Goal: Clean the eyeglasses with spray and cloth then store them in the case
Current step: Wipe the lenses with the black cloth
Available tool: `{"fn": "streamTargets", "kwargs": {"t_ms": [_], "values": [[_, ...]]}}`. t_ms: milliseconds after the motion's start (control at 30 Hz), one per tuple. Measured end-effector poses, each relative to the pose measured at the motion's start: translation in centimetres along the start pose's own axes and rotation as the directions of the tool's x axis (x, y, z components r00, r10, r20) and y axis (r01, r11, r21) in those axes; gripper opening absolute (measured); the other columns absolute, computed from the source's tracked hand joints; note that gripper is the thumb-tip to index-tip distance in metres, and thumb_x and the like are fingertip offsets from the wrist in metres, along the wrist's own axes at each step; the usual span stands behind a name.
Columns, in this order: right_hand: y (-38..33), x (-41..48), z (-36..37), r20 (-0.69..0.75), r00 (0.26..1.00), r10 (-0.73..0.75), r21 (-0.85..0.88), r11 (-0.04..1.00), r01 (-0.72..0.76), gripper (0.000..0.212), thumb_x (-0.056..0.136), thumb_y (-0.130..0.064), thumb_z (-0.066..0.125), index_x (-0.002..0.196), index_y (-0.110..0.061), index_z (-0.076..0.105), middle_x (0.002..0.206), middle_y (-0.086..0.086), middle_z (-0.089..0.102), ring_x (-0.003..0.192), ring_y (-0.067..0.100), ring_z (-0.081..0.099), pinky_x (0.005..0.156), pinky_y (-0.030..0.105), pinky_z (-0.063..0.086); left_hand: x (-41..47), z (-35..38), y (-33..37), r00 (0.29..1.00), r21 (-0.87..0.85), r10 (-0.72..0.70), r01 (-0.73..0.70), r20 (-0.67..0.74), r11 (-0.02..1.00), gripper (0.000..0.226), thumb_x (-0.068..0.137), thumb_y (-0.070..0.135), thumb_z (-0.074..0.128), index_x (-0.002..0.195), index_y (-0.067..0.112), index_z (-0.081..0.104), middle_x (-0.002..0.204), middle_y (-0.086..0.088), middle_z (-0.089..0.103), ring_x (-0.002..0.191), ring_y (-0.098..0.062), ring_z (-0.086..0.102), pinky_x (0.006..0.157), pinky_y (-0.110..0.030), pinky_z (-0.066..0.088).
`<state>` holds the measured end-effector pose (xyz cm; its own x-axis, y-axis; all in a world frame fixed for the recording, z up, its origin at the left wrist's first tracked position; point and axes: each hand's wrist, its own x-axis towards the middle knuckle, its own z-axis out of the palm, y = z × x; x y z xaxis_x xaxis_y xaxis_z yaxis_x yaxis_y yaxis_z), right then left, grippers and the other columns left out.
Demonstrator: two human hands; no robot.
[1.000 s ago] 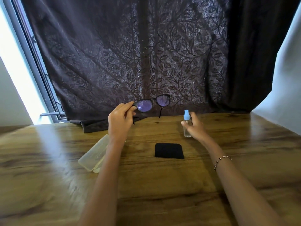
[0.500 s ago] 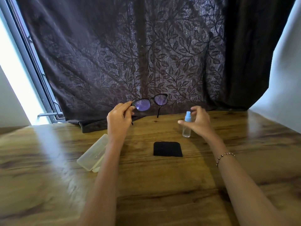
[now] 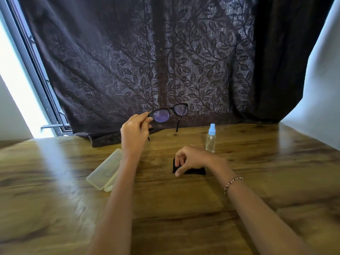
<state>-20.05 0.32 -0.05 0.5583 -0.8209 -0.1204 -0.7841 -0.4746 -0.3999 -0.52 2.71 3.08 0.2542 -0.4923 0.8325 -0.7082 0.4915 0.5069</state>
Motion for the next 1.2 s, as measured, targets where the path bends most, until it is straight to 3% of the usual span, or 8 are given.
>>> {"fn": "streamTargets", "kwargs": {"t_ms": [167,300,467,733,867,1000,1100,1200], "values": [[0.1,-0.3,-0.4,-0.163,0.987,0.005,0.399,0.915,0.061,0.007,0.085,-0.027,0.071,0.085,-0.024,0.065,0.086,-0.005,0.066,0.082,0.01,0.063,0.065,0.025,0.053,0.1,0.1,-0.2,1.0,0.018,-0.009,0.009,-0.001,1.0,0.018,0.086,0.006,0.064,0.102,0.003,0.071,0.08,-0.001,0.067,0.06,-0.005,0.062,0.069,-0.003,0.041],[-0.4,-0.7,-1.8,-0.298,0.937,0.185,0.862,0.474,0.18,0.017,0.09,-0.017,0.063,0.075,-0.022,0.059,0.074,-0.008,0.062,0.067,0.004,0.058,0.056,0.017,0.048,0.2,0.1,-0.4,1.0,0.054,-0.015,0.015,-0.009,0.998,0.019,0.086,0.008,0.066,0.103,0.003,0.071,0.083,-0.006,0.071,0.058,0.0,0.057,0.07,0.001,0.038],[-1.9,-0.4,-3.3,-0.539,0.733,0.415,0.839,0.19,0.51,0.024,0.088,-0.012,0.065,0.067,-0.021,0.058,0.064,-0.008,0.06,0.063,0.006,0.055,0.059,0.023,0.042,0.1,0.2,-0.3,0.999,0.053,-0.041,0.041,0.002,0.998,0.02,0.086,0.012,0.067,0.103,0.004,0.071,0.088,-0.008,0.071,0.06,-0.012,0.065,0.07,-0.019,0.051],[-4.6,-0.4,-4.1,-0.893,0.4,0.205,0.416,0.713,0.564,0.016,0.088,-0.021,0.066,0.077,-0.024,0.055,0.059,-0.012,0.064,0.053,-0.004,0.054,0.055,0.012,0.042,0.2,0.3,0.1,0.998,0.008,0.011,-0.011,0.057,1.0,0.019,0.085,0.013,0.067,0.101,0.002,0.071,0.088,-0.009,0.071,0.058,-0.014,0.068,0.065,-0.029,0.056],[-5.6,-0.1,-3.3,-0.894,0.446,-0.054,0.204,0.836,0.51,0.012,0.092,-0.027,0.062,0.088,-0.017,0.068,0.079,-0.009,0.071,0.08,-0.004,0.065,0.07,0.011,0.047,0.5,0.3,0.4,0.995,0.022,0.069,-0.071,0.077,0.997,0.018,0.084,0.01,0.067,0.1,0.002,0.072,0.085,-0.009,0.071,0.062,-0.016,0.067,0.068,-0.027,0.055],[-6.0,0.1,-2.8,-0.908,0.418,0.021,0.257,0.817,0.516,0.009,0.089,-0.026,0.066,0.088,-0.022,0.074,0.084,-0.015,0.068,0.087,0.0,0.062,0.075,0.008,0.044,0.6,0.2,0.2,0.996,-0.043,0.049,-0.046,0.076,0.998,0.018,0.085,0.004,0.063,0.101,0.005,0.072,0.088,-0.004,0.071,0.064,-0.005,0.065,0.068,-0.026,0.057],[-6.3,0.4,-2.8,-0.835,0.469,0.289,0.528,0.659,0.535,0.016,0.078,-0.016,0.078,0.09,-0.017,0.067,0.086,-0.008,0.067,0.079,0.0,0.062,0.071,0.012,0.049,0.5,0.5,0.4,0.995,-0.06,0.063,-0.058,0.079,0.997,0.018,0.086,0.009,0.064,0.102,0.006,0.072,0.09,-0.004,0.071,0.073,-0.012,0.068,0.07,-0.034,0.058],[-6.3,0.4,-3.2,-0.543,0.657,0.523,0.834,0.243,0.496,0.027,0.075,-0.006,0.08,0.091,-0.011,0.059,0.088,0.003,0.064,0.084,0.012,0.063,0.073,0.019,0.055,0.4,0.9,0.3,0.996,-0.089,0.054,-0.048,0.07,0.995,0.018,0.087,0.009,0.063,0.103,0.006,0.072,0.092,-0.006,0.072,0.08,-0.018,0.069,0.074,-0.042,0.057]]}}
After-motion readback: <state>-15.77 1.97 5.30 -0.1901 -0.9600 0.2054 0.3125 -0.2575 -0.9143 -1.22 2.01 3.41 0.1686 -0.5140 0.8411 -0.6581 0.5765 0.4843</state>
